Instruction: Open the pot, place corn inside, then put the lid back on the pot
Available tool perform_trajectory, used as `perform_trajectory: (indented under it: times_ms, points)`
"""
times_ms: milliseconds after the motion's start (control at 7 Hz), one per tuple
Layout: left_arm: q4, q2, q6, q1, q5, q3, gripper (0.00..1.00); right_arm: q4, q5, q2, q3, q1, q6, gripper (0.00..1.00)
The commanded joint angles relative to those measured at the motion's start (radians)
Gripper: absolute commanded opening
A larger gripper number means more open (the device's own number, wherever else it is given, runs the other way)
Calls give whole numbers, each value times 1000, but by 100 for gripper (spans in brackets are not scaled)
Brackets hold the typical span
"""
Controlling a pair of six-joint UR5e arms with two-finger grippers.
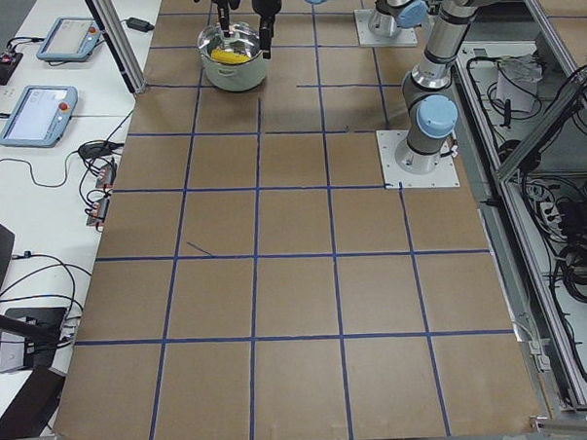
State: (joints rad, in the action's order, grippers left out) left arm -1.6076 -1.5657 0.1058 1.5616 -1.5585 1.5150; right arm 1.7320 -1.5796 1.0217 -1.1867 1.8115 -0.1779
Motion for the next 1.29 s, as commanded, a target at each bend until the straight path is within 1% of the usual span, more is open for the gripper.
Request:
perform_trajectory:
  times_ms: [0, 143, 286, 429, 571, 714, 857, 1143]
  points:
    - [0, 1, 0, 0, 0, 1, 100, -8, -2, 0, -1, -1, 2, 37]
    - [0, 1, 0, 0, 0, 1, 100, -25, 0, 1, -1, -1, -2, 37]
    - [-2, 3, 0, 0, 0, 2, 100, -37, 0, 4, 1, -1, -3, 39]
    - [-2, 4, 0, 2, 0, 4, 100, -42, 0, 8, 2, -3, -3, 44]
    - [-2, 4, 0, 0, 0, 2, 100, -43, 1, 8, 4, -3, -3, 63]
    - [-2, 4, 2, 2, 0, 2, 100, -42, 24, 6, 16, -3, -3, 73]
    - [-2, 4, 0, 2, 0, 4, 100, -42, 30, 3, 16, -3, -3, 78]
    - [-2, 4, 0, 2, 0, 2, 100, -40, 30, 9, 27, -15, 0, 83]
